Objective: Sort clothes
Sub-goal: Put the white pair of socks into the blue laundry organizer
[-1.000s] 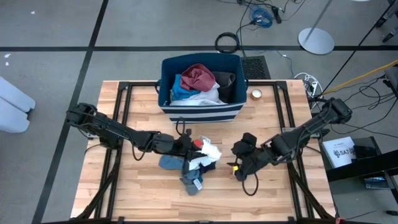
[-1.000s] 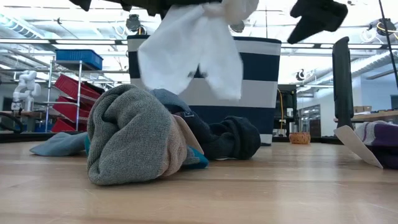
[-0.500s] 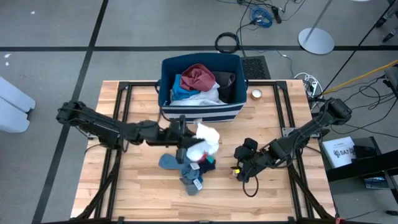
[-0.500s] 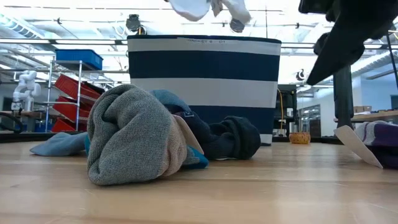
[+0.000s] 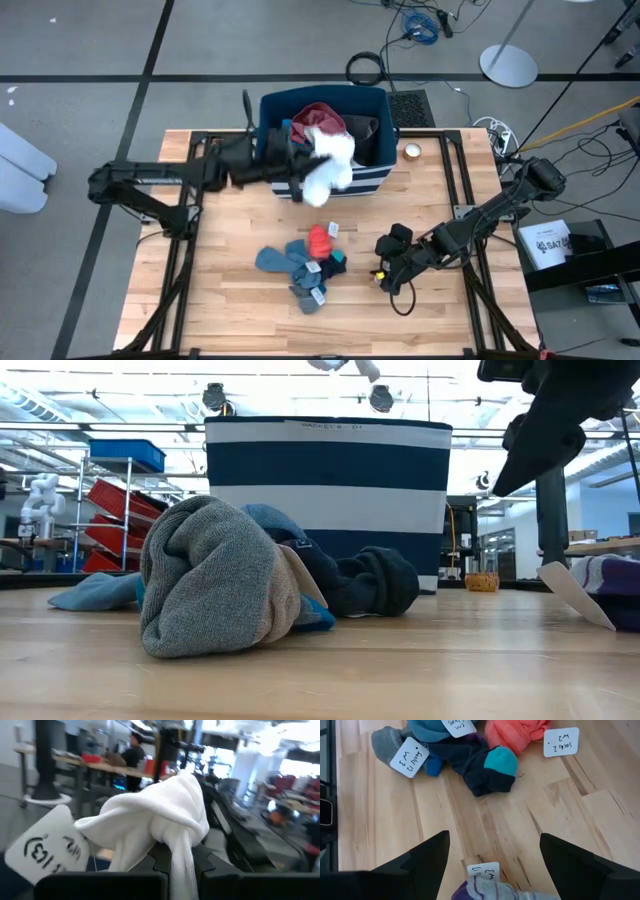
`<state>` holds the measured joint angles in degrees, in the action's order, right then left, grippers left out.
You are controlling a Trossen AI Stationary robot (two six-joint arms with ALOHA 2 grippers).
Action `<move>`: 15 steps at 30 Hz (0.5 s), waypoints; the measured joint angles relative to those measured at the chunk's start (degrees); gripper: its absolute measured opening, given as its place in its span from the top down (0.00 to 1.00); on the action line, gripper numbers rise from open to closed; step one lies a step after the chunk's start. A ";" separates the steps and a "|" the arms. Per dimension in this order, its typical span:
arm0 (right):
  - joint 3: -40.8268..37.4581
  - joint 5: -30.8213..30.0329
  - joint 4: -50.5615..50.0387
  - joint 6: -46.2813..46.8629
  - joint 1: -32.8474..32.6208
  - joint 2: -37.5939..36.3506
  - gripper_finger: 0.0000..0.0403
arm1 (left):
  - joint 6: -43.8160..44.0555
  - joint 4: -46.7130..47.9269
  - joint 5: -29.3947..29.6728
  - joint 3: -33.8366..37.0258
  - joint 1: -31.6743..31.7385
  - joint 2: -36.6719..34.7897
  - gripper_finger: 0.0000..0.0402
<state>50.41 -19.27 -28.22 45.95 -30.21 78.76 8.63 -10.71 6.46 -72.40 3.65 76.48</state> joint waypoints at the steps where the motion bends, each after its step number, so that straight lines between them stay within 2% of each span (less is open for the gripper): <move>1: 0.00 0.08 0.24 -0.16 0.11 0.00 0.26 | 0.06 0.46 -0.55 -1.69 1.45 0.52 0.94; 8: 0.00 0.65 0.19 -0.30 1.15 0.00 0.26 | 8.27 4.18 -1.28 -10.52 10.84 6.83 0.94; 15: 0.01 3.15 0.19 -0.26 1.42 0.00 0.26 | 17.33 4.31 -10.15 -17.34 18.36 17.52 0.94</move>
<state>50.42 -16.12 -28.03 45.69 -28.80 78.76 25.95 -6.40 -3.69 -89.74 22.01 94.00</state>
